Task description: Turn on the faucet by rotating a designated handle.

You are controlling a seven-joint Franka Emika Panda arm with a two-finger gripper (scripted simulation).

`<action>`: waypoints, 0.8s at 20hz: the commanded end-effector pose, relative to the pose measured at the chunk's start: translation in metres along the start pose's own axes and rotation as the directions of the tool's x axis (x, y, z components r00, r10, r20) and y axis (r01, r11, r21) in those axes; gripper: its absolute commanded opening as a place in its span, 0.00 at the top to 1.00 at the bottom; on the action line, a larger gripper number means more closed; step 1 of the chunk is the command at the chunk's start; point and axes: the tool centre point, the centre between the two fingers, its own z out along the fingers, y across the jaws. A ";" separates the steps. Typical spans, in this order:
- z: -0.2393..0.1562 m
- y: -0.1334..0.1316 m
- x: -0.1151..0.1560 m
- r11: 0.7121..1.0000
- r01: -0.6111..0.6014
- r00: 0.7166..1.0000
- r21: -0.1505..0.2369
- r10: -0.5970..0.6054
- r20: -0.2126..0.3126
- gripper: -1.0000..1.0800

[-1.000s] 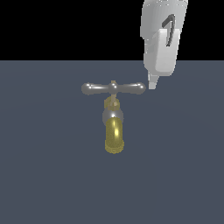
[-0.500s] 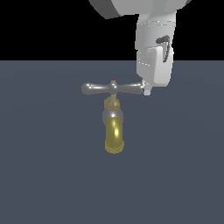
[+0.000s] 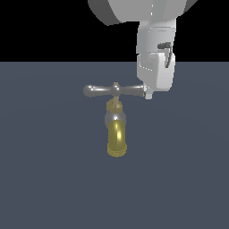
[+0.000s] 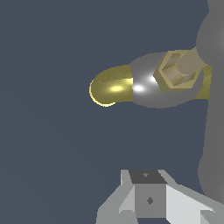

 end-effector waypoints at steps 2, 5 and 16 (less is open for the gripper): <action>-0.001 0.000 0.000 1.000 -0.003 1.000 0.000 0.003 0.000 1.00; -0.001 0.000 0.000 1.000 -0.004 1.000 0.000 0.004 0.000 1.00; -0.001 0.025 -0.004 1.000 -0.003 1.000 0.000 0.003 0.000 1.00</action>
